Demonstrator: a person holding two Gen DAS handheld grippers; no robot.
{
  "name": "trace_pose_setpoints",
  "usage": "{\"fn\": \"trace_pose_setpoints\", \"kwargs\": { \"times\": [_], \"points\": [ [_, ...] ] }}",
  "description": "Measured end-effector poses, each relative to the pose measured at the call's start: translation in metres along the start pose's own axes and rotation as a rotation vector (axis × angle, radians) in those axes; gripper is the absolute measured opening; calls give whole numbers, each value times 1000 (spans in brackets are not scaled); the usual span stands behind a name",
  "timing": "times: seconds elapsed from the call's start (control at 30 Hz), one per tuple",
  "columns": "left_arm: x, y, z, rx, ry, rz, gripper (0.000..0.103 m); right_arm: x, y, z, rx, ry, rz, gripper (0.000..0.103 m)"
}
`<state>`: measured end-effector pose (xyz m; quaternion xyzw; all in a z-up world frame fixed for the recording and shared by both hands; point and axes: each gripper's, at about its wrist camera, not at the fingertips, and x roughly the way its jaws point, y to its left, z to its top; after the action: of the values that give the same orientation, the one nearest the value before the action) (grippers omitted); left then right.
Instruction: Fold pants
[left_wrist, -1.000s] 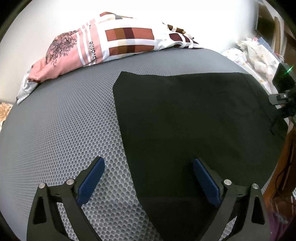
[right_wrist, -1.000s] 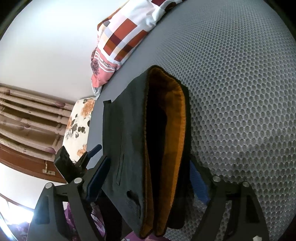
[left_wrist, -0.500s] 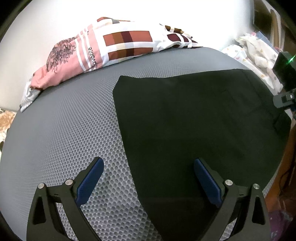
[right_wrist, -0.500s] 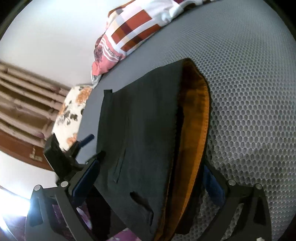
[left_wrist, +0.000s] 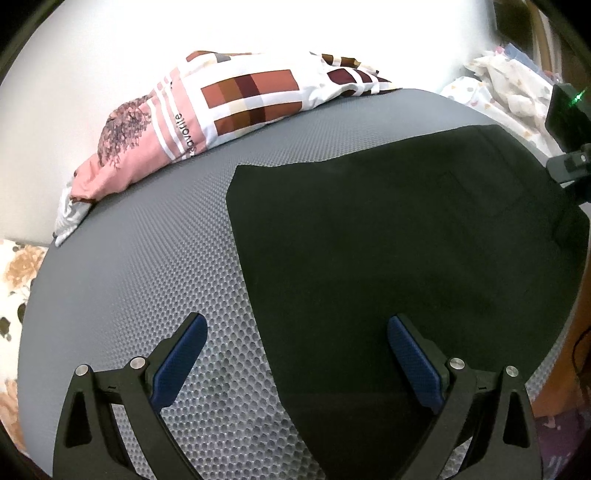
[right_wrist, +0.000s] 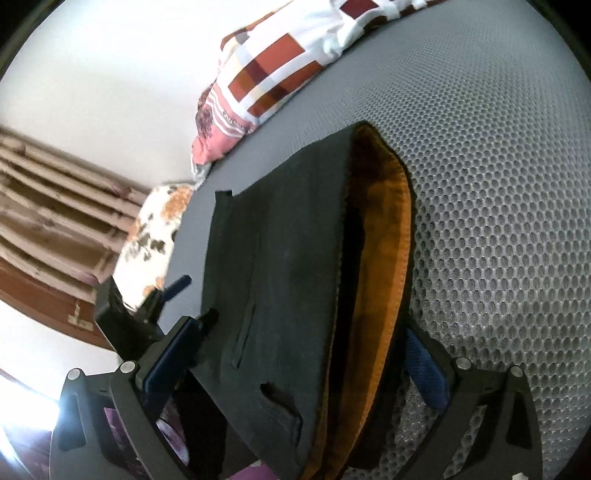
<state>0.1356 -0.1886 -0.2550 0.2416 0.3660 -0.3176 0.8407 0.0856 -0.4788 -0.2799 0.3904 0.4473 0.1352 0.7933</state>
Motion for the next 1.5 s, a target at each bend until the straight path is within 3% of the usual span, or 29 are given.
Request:
{"fn": "trace_pose_setpoints", "kwargs": {
  "times": [0.57, 0.8, 1.03, 1.23, 1.5],
  "points": [
    [0, -2, -1, 4, -1, 13, 98, 6, 6, 0, -42, -3, -26, 102],
    [2, 1, -1, -25, 12, -8, 98, 1, 1, -2, -29, -12, -40, 87],
    [4, 5, -1, -51, 23, -31, 98, -5, -8, -3, 11, -13, -70, 56],
    [3, 4, 0, -38, 23, -24, 98, -7, -11, -4, 19, -1, -61, 53],
    [4, 7, 1, -49, 35, -61, 98, -9, -23, 9, 59, 78, -3, 54]
  ]
}}
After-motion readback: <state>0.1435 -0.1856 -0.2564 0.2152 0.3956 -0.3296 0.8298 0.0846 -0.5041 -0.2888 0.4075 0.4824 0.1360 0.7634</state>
